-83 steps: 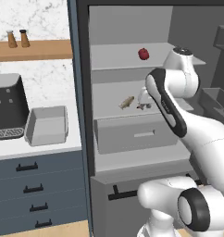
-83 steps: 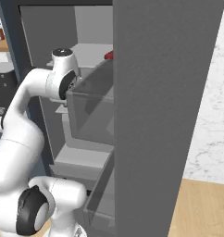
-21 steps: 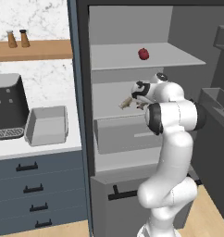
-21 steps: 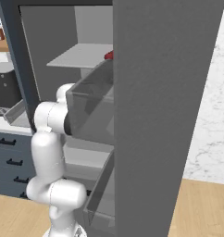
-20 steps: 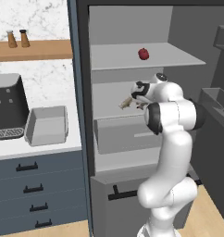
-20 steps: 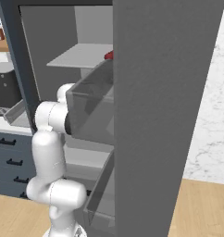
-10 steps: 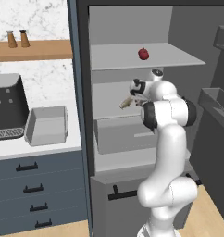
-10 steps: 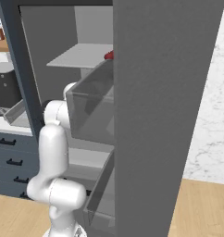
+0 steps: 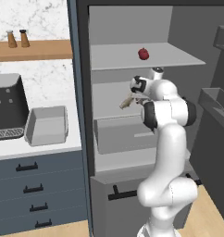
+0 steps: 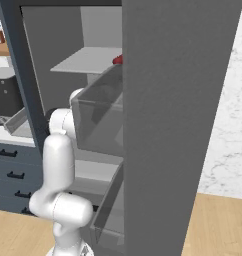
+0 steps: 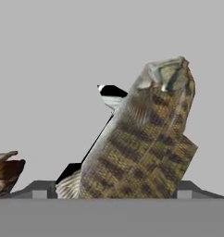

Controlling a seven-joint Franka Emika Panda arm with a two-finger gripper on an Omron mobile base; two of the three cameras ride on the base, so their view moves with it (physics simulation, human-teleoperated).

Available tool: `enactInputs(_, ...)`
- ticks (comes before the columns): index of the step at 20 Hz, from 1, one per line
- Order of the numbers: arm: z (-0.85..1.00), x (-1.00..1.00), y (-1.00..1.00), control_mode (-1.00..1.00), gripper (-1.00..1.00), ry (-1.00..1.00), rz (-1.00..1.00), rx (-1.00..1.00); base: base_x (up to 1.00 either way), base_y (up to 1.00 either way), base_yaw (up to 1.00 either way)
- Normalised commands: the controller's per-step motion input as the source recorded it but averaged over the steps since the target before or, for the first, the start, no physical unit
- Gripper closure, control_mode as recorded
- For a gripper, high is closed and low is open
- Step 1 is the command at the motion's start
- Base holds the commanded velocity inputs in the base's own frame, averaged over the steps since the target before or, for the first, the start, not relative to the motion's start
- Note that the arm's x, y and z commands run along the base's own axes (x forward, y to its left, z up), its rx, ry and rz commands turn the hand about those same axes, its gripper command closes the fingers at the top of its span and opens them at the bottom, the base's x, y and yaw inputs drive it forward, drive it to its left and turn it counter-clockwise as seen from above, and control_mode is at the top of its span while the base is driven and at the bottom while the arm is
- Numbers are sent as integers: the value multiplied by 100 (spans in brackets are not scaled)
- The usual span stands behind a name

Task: Place one tomato and one fish in each tupperware on the nearby counter, to pack two identical lunches.

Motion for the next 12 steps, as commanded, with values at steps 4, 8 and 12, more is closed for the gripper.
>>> enactInputs(4,-54,-88,-9,-100,100,-1,0,0,0,0,0)
enactInputs(8,-69,-100,-15,-100,100,-29,0,3,0,0,0)
enactInputs(12,53,-100,-7,-100,100,-42,-3,11,0,0,0)
